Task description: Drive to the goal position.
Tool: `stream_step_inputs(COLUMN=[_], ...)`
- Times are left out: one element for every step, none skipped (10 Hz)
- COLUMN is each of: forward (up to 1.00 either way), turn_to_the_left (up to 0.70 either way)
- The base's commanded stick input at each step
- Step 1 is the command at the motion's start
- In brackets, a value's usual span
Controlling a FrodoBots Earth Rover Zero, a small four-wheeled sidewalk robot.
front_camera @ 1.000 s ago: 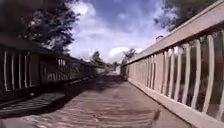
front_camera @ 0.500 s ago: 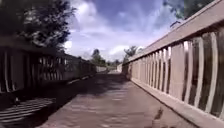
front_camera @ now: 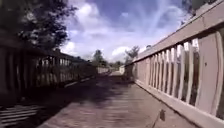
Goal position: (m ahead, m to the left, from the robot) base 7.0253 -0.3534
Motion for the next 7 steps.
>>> stream_step_inputs(forward=[1.00, 1.00, 1.00, 1.00, 1.00, 1.00, 1.00], turn_to_the_left=[0.00, 0.00, 0.00, 0.00, 0.00, 0.00, 0.00])
